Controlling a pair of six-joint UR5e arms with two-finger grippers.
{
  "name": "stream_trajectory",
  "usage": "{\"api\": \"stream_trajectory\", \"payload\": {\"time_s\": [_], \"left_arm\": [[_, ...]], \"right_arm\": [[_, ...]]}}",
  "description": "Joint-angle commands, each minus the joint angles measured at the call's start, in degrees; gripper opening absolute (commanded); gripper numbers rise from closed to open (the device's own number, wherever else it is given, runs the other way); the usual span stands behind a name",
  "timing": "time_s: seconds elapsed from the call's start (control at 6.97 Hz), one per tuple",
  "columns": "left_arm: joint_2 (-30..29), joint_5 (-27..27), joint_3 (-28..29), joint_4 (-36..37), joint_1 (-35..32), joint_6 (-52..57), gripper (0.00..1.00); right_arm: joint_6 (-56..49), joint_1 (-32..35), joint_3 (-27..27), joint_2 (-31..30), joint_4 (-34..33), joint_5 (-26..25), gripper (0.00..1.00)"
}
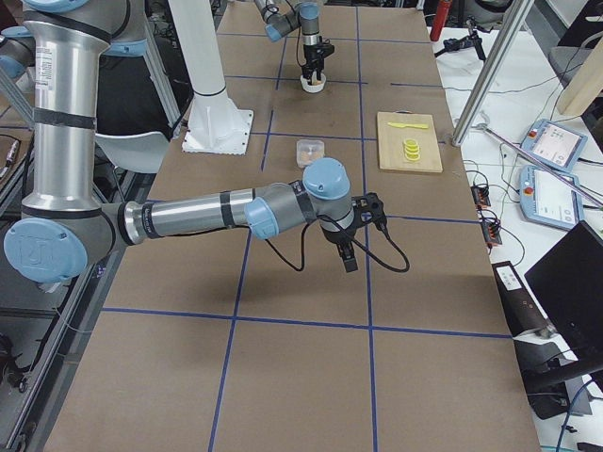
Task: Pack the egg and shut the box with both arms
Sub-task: 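Lower the left gripper into the bowl around the brown egg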
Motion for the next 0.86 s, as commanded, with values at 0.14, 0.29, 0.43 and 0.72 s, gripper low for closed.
{"api": "stream_trajectory", "payload": {"time_s": [0.14, 0.29, 0.43, 0.72], "left_arm": [[-0.55, 0.03, 0.31, 0.0, 0.0, -0.25, 0.7], [-0.55, 0.03, 0.14, 0.0, 0.0, -0.25, 0.68], [-0.46, 0.03, 0.05, -0.09, -0.09, -0.07, 0.67], [-0.19, -0.06, -0.04, -0.26, -0.26, 0.37, 0.55]], "right_arm": [[-0.09, 0.0, 0.0, 0.0, 0.0, 0.0, 1.0], [-0.09, 0.0, 0.0, 0.0, 0.0, 0.0, 1.0], [0.0, 0.0, 0.0, 0.0, 0.0, 0.0, 1.0], [0.0, 0.0, 0.0, 0.0, 0.0, 0.0, 1.0]]}}
